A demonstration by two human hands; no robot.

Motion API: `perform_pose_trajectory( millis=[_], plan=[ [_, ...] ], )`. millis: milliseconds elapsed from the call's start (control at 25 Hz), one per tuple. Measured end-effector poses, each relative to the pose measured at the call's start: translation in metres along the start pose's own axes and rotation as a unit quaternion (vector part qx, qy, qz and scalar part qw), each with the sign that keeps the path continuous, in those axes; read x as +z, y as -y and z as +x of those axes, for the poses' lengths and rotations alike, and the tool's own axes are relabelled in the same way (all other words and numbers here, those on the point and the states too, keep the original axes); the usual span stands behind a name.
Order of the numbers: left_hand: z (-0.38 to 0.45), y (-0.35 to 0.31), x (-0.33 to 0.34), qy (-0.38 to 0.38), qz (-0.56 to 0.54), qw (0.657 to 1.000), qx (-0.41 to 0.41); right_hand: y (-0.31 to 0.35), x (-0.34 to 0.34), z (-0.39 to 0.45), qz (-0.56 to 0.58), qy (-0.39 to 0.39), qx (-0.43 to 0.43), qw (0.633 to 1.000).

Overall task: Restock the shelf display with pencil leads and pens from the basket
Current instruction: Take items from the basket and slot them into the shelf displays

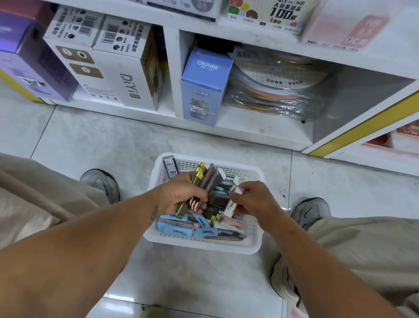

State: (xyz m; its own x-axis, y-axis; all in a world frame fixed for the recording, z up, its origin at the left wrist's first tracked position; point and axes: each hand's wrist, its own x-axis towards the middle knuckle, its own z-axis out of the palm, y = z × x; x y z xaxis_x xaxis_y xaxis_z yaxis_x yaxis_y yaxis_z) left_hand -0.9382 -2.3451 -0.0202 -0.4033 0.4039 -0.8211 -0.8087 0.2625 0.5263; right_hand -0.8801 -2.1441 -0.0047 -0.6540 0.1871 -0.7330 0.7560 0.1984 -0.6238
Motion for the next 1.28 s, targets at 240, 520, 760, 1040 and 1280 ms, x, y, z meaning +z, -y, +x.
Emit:
perform_pose_trajectory(
  millis=[240,520,760,1040,1280],
  plan=[
    [-0.036,-0.041,0.007,0.031,0.056,0.997,0.034,0.026,-0.026,-0.02,-0.013,-0.034,-0.035,0.999],
    [-0.12,-0.131,0.032,0.066,0.102,0.985,0.126,0.119,-0.072,-0.091,0.043,-0.01,-0.173,0.984],
    [-0.207,-0.197,0.041,0.076,0.075,0.977,0.185,0.193,-0.105,-0.158,0.062,-0.001,-0.278,0.959],
    [-0.266,-0.266,0.04,0.008,-0.043,0.98,0.194,0.265,-0.111,-0.19,-0.031,-0.052,-0.358,0.932],
    [-0.283,-0.313,0.008,-0.046,-0.13,0.95,0.281,0.327,-0.096,-0.174,-0.052,-0.138,-0.425,0.893]
  ],
)
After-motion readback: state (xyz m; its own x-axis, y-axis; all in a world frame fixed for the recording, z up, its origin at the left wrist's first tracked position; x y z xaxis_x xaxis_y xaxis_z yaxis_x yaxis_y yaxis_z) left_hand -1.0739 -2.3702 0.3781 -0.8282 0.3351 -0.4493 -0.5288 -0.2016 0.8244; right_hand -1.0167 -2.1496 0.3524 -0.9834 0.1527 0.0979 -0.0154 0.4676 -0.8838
